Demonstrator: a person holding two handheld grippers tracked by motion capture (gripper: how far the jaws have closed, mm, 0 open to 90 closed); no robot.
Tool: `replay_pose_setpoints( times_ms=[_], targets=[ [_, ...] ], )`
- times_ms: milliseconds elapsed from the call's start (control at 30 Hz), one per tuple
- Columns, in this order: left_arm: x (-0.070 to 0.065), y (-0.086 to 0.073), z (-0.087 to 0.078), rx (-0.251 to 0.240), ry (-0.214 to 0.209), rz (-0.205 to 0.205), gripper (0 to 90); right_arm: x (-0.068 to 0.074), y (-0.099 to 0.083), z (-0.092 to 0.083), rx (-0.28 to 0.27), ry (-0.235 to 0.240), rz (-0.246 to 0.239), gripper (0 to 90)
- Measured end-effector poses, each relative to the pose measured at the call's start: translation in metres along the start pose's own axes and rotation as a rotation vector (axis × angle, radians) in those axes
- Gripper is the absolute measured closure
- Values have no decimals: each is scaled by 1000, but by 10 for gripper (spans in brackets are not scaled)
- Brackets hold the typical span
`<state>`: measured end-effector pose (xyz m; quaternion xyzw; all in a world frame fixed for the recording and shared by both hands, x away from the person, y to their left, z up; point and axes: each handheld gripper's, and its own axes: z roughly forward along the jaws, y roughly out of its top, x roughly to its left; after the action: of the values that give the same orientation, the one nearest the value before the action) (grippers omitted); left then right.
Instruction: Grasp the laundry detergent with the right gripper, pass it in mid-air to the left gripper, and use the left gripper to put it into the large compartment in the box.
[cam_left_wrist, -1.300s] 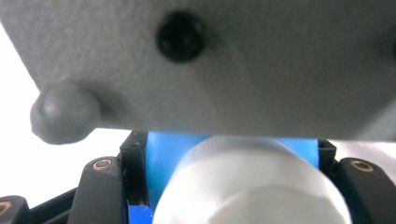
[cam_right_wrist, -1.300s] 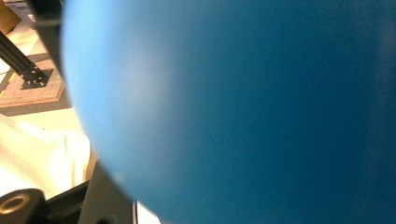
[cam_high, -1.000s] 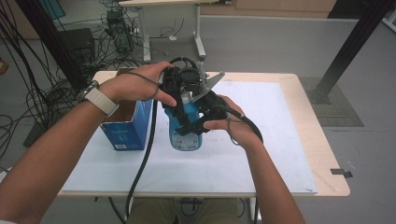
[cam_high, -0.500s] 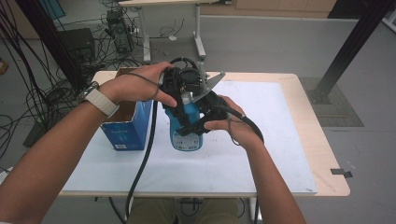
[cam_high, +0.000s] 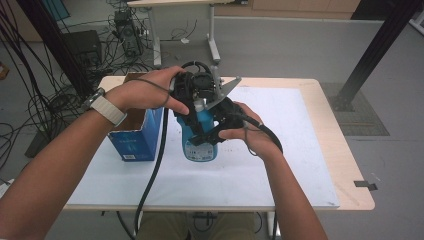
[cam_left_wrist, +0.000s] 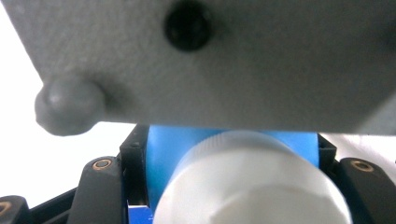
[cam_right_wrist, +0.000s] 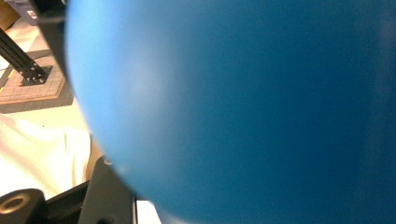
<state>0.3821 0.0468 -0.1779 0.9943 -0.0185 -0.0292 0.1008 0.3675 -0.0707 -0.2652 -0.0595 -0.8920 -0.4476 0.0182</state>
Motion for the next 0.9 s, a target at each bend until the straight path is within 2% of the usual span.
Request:
replay_pose_setpoints(
  times_ms=[400,433,900],
  targets=[
    [0,-2,0,-6,-1,-4,383,0,1,1,2,3,0,443],
    [0,-2,0,-8,-2,-5,382,-4,0,2,-14,5,-45,443],
    [0,-2,-1,-3,3,-2,383,-4,0,2,-14,5,-47,443]
  ],
)
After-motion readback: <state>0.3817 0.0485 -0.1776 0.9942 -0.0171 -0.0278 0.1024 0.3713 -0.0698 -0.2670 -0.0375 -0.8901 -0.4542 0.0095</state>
